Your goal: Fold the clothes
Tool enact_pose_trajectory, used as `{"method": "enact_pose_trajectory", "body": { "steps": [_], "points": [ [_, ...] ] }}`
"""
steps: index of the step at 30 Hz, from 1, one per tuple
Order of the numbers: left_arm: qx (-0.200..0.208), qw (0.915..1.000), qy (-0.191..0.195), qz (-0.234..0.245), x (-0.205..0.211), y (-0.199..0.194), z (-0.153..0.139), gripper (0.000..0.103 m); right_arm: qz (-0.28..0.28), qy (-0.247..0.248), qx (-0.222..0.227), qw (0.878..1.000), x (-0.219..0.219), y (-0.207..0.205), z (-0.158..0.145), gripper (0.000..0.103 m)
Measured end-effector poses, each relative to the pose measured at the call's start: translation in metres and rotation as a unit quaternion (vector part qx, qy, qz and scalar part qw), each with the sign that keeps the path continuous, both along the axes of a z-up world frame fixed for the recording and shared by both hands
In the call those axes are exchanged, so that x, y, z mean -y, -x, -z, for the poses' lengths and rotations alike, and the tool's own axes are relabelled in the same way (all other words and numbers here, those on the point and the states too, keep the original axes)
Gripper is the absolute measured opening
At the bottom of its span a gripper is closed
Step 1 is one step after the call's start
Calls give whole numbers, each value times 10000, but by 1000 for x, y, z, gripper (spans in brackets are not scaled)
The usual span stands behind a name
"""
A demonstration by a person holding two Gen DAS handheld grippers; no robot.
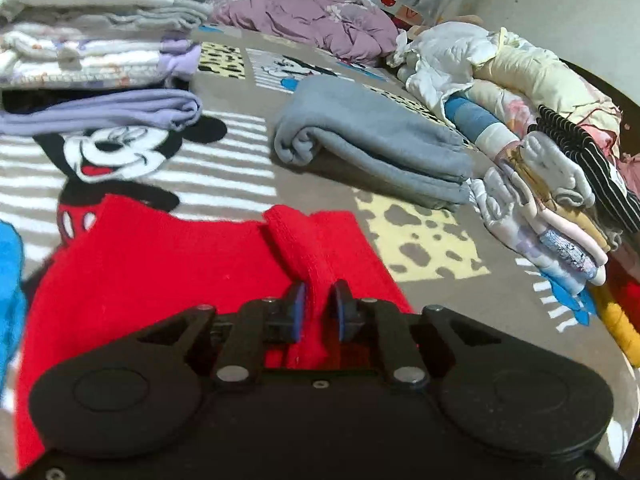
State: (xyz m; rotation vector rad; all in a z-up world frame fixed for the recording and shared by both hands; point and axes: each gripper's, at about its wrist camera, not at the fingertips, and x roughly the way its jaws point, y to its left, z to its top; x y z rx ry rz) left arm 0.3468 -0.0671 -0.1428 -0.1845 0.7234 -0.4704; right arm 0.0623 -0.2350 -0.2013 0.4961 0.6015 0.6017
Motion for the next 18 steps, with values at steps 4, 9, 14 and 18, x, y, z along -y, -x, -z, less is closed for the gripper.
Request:
{"method": "enact_pose_trajectory", "body": {
  "steps": [4,9,14,18],
  "points": [
    [347,9992,-76,-171,-15,18,-17,21,213,424,322,9984,-4,16,-10,36],
    [630,9973,-301,236,-17,56,-28,21,478,953,722,9917,-9,37,-23,44],
    [735,9912,-657,888,2,93,-24,21,570,1421,977,9834,-19,40,-27,44],
    [649,9874,-884,1142,21,100,-9,22,399,1715,976,9795,-35,18,-17,42]
  ]
}}
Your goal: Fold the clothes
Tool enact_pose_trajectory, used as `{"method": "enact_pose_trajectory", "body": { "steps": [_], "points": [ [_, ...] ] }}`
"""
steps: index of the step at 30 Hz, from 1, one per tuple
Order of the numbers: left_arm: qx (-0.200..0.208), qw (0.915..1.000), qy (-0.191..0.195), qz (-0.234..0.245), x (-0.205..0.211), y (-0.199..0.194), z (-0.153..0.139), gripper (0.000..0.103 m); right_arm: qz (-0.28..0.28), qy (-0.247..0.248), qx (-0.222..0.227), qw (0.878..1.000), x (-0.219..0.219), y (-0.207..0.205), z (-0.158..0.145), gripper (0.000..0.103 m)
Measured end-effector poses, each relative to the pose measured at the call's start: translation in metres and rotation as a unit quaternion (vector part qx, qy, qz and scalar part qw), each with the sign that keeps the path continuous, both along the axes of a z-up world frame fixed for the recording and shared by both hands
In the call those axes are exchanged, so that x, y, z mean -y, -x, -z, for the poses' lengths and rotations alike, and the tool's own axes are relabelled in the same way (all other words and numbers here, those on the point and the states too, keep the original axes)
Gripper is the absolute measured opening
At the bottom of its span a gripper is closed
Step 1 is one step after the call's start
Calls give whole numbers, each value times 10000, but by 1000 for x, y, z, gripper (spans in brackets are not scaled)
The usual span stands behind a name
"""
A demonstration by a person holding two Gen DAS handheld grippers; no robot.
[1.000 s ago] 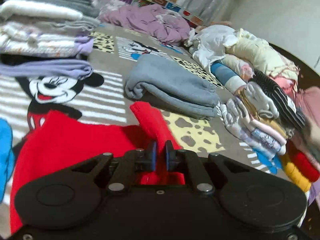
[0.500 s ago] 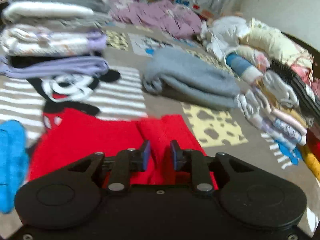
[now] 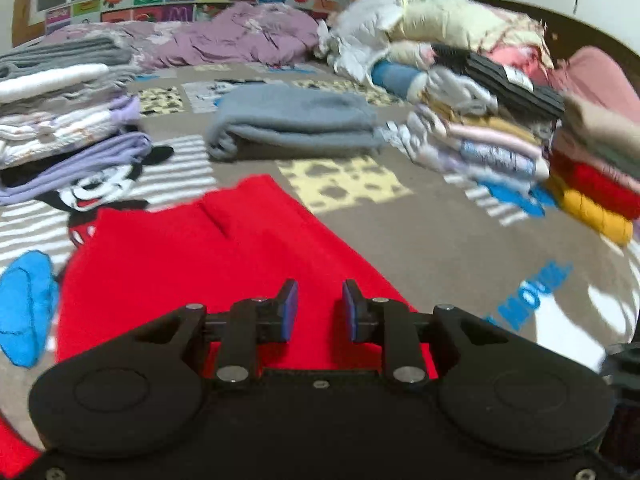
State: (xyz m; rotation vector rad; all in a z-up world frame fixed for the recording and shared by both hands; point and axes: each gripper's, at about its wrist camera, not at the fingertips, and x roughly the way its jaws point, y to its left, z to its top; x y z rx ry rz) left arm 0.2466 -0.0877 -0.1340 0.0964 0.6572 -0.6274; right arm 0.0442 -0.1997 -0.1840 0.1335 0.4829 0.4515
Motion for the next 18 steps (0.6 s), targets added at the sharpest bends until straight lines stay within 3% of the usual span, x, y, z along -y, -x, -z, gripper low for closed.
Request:
{"method": "enact_pose_trajectory", "body": {
  "steps": [6,12,16,18],
  "points": [
    [-157,9994,-301,-87,16,-17,20,25,-176,493,-54,9986,-24,-29,12,44],
    [-317,9981,-369,-388,27,-46,18,25,-158,473,33,9987,-25,-24,13,45],
    [-424,9965,-413,-589,34,-65,16,26,-110,1170,416,9922,-40,-9,12,44],
    [-431,9959,-459,-651,38,-73,17,32,-184,1345,499,9895,-45,-4,12,46]
  ]
}}
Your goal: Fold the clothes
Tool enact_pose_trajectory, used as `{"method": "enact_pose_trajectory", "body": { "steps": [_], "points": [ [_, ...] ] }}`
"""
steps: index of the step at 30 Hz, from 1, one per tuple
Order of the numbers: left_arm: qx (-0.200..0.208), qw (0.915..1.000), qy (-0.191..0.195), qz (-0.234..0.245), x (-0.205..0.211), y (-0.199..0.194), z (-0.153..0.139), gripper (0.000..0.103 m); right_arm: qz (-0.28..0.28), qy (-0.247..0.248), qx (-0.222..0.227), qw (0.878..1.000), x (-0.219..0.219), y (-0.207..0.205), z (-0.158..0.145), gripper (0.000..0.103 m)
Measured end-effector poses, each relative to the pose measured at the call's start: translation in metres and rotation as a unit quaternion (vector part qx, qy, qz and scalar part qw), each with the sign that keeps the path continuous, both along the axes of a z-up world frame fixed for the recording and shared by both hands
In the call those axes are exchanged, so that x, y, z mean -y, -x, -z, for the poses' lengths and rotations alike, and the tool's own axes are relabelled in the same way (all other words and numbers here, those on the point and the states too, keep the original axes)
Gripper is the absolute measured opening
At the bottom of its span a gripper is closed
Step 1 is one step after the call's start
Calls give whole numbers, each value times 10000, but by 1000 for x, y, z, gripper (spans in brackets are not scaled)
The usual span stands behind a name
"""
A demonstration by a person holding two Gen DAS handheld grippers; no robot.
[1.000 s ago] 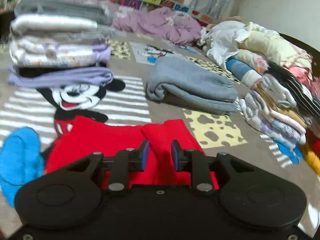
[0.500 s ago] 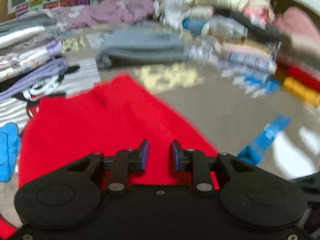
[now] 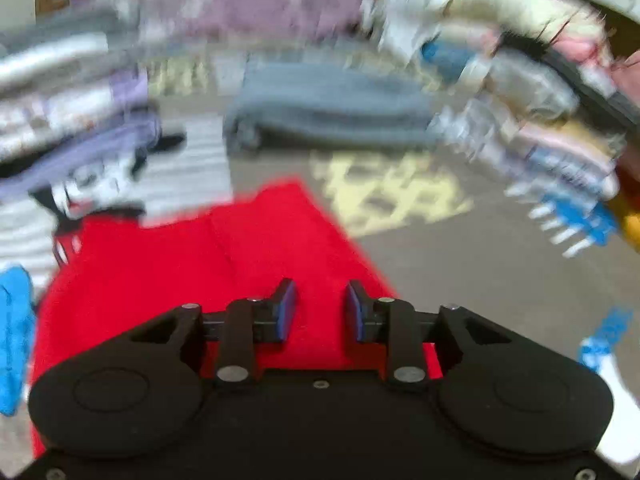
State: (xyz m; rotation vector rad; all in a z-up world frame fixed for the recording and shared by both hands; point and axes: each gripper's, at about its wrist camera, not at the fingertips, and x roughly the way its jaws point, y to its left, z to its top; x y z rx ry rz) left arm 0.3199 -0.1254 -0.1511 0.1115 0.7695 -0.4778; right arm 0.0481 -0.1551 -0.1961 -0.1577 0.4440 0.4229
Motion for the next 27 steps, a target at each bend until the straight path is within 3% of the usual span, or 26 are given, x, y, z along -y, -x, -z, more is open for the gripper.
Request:
{"method": "enact_pose_trajectory", "body": {
  "steps": [3,6,12,16,18,20,27],
  "points": [
    [39,10000,-42,-2,0,1,-5,33,-165,102,-95,9998,0,-3,5,47],
    [316,9992,227,-13,-15,25,-23,33,-167,96,-131,9997,3,-3,-1,47],
    [602,9956,717,-59,-53,109,-38,38,-173,204,834,9962,0,27,-23,52],
    [498,9942,898,318,-56,148,-25,38,-266,290,769,9963,-3,29,-21,53],
    [357,9958,641,552,-46,153,-10,38,-394,411,443,9974,-6,23,-12,54],
    [277,9963,282,764,-35,154,7,40,-376,441,413,9975,-8,26,-12,58],
    [425,9960,216,757,-40,162,0,50,-254,508,431,9975,-12,40,-14,59]
  ]
}}
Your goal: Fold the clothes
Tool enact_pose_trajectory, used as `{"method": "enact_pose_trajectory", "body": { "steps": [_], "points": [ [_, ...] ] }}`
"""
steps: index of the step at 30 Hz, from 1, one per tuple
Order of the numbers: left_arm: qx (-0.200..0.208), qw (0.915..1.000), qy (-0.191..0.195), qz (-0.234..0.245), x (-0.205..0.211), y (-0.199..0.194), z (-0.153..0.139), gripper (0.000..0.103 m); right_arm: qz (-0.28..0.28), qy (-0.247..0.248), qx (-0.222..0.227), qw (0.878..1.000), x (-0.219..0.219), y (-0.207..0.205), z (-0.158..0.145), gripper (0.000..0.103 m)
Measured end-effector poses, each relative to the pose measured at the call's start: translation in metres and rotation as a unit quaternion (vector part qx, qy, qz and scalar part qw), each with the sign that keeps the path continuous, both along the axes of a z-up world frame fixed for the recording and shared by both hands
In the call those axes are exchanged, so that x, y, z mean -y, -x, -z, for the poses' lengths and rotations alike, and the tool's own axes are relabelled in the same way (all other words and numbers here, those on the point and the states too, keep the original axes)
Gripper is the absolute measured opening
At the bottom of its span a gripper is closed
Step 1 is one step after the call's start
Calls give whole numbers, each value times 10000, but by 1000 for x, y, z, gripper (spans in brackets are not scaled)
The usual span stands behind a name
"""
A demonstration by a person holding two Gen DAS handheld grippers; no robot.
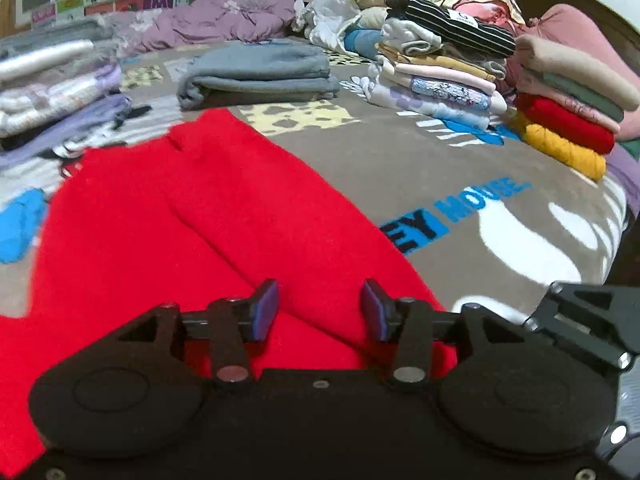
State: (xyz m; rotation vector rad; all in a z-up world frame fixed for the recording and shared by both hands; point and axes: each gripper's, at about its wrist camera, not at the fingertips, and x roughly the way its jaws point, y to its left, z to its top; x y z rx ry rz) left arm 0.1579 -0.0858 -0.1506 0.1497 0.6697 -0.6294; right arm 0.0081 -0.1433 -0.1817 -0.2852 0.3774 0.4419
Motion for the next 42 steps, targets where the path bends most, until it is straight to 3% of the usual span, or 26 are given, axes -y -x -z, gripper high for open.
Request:
{"method": "enact_pose_trajectory", "body": {
  "steps": [2,4,8,13,17,22,28,34,36,38,42],
  "points": [
    [99,9992,309,-213,-18,16,-5,58,35,18,7,10000,-1,4,-1,59],
    [27,9947,867,-554,-44,27,-6,65,71,35,15,10000,-2,8,-2,59],
    [-370,9773,1743,-1150,-99,38,-4,70,68,-74,-20,9999,-6,14,-6,59],
    [-279,9524,2478,-1751,-153,45,-21,84,-50,-432,-141,9990,-15,19,-15,61],
    [-234,9366,2578,-2360,-190,48,-21,85,-169,-763,-303,9965,-21,21,-23,63],
    [-395,8980,2888,-3296,-239,47,-6,85,-282,-1323,-791,9876,-29,12,-19,69],
    [-545,8544,3302,-3975,-280,35,10,77,-172,-1877,-1135,9755,-23,-3,-9,69],
    [-650,8271,3604,-4265,-303,6,20,62,112,-2618,-1297,9563,5,-22,-4,69],
    [-663,8228,3622,-4329,-308,-2,21,59,191,-2771,-1210,9530,15,-26,-6,69],
    [-677,8235,3530,-4389,-311,-13,22,48,222,-2908,-1088,9503,27,-31,-9,69],
    [-723,8162,3565,-4490,-318,-29,28,35,257,-3127,-842,9458,50,-44,-17,69]
  ]
}}
